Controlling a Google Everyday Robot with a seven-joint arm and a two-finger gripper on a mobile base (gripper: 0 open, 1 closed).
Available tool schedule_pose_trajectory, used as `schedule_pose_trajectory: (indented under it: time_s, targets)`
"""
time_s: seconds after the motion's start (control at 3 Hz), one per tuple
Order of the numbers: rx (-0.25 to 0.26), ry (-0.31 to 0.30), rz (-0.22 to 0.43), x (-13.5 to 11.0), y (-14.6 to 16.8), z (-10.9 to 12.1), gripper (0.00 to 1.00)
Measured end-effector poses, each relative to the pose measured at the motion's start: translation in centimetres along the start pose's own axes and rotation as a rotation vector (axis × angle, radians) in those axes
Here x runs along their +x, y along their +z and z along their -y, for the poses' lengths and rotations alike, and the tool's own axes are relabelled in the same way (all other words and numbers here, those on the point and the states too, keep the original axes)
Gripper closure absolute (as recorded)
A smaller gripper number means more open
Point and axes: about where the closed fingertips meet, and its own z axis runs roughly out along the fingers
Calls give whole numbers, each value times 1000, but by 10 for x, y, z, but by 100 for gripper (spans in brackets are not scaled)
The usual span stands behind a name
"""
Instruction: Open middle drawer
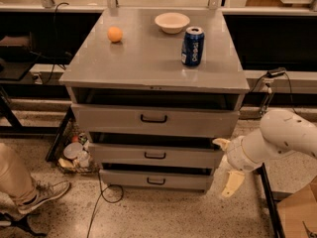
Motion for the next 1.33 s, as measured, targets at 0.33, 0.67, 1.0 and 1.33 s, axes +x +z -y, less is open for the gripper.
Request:
schedule_pose_trajectory:
  time_s: [0.33, 0.67, 1.0, 1.33]
  targets:
    - [-2, 7, -8, 2, 4, 0, 0]
    - [-25, 23, -58, 26, 49, -1, 0]
    - [-10, 24, -115, 49, 99, 10, 0]
    - [51, 9, -162, 58, 132, 24, 0]
